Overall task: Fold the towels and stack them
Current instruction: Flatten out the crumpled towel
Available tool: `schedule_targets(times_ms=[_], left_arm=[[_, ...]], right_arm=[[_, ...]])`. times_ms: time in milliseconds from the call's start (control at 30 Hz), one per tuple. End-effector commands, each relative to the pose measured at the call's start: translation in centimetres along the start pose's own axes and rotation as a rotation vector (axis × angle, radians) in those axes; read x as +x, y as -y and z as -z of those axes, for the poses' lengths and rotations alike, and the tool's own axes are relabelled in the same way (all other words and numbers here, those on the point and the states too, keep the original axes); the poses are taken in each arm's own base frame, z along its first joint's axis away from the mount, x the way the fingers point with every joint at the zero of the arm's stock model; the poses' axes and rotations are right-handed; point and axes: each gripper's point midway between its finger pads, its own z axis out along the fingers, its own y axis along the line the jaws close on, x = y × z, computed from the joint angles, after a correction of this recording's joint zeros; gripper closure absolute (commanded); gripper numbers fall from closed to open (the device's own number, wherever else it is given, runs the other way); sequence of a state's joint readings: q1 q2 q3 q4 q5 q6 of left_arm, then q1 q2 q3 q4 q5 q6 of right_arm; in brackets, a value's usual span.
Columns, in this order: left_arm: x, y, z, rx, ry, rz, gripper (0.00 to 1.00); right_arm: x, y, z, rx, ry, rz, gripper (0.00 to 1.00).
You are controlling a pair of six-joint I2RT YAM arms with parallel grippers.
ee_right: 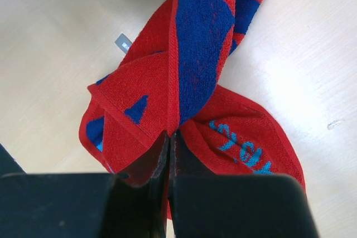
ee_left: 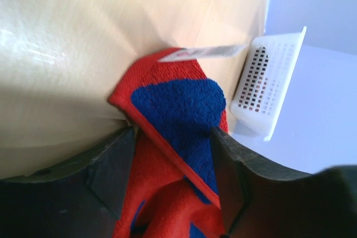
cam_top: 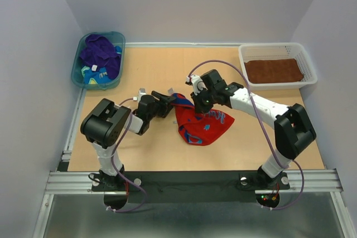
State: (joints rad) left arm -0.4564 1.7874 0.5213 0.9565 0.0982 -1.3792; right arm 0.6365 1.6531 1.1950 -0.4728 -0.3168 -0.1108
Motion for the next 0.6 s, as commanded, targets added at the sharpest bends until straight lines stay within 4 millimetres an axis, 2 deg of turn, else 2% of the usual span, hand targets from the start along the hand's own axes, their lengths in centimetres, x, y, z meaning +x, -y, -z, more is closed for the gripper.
schedule_targets(times_ms=[0,133,267,333,400,467,533,567], left_arm=[[-1.3,0.2,-0.3,0.045,0.082,0.003,0.35],[-1.3,0.2,-0.5,0.077,0.082,0.033,0.36],[-1.6,0.9,-0.2,0.130,0.102,0.051,0.45],[-1.6,1.4,0.1,0.160,0.104,0.043,0.54],[-2.4,2.0,0.3,0.189,0.148,0.037,0.63],[-2.5,2.4,0.3,0.206,0.155,0.031,0.69],[-2.6,3.3,0.4,0.244,0.159,0.022,0.83],[-2.7,3.5,0.5,0.256,0.162,0.021,0.86]], right_arm=[[-1.2,-1.1,1.3,-0.021,0.052,0.015,0.99],[-1.2,-1.3,1.5,-0.026,0.054,0.014,0.99],[-1.2,-1.5,1.6,-0.027,0.055,0.014,1.00],[-1.2,-1.5,1.6,-0.028,0.055,0.014,1.00],[-1.4,-1.6,1.7,-0.030,0.061,0.011,1.00],[-1.4,-1.6,1.7,-0.029,0.059,0.013,0.99],[-1.6,-1.6,1.8,-0.026,0.065,0.014,0.99],[-1.6,-1.5,1.9,-0.022,0.064,0.012,1.00]])
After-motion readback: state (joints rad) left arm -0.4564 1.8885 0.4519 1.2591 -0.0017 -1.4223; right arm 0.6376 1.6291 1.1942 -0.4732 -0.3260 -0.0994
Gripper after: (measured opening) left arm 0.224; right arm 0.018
